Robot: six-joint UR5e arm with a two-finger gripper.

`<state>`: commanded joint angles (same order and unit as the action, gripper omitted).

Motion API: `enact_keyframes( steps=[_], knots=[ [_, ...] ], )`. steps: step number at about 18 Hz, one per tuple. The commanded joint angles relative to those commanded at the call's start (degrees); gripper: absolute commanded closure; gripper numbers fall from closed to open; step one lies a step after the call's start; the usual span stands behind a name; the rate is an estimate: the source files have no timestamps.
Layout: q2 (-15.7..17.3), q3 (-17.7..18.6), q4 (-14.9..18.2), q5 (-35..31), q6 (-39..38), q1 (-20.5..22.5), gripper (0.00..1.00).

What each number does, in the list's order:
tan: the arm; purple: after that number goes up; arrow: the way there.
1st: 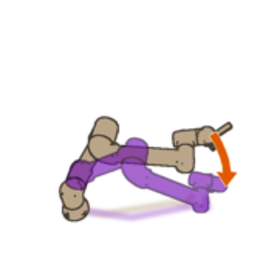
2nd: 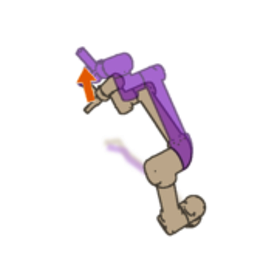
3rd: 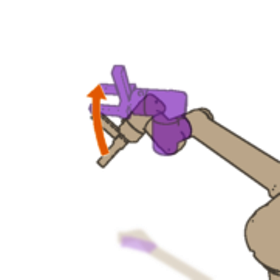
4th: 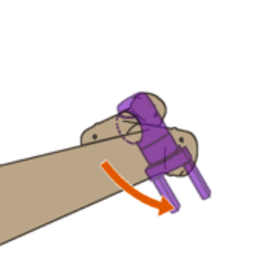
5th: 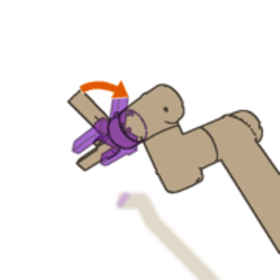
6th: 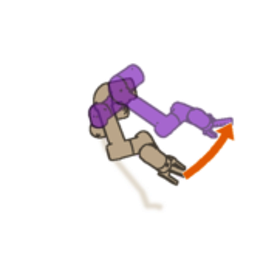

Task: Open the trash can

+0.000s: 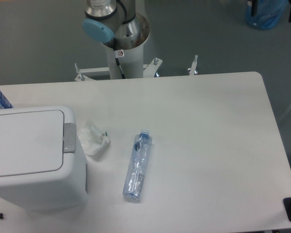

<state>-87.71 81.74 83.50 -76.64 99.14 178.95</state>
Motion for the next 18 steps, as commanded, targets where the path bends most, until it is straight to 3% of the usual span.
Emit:
enact_keyframes(
  steps=[6, 9, 14, 18],
  knots=[
    [0.35, 0.0, -0.09, 0.35, -1.92, -0.79, 0.0],
    [0.26, 0.0, -0.87, 3.41, -10.17, -1.93, 0.0],
    [0.0, 1.58, -5.0, 7.12, -21.69, -4.83, 0.0],
    [-0.88, 1.76, -8.34, 7.29, -32.31, -10.54, 0.0]
  ],
)
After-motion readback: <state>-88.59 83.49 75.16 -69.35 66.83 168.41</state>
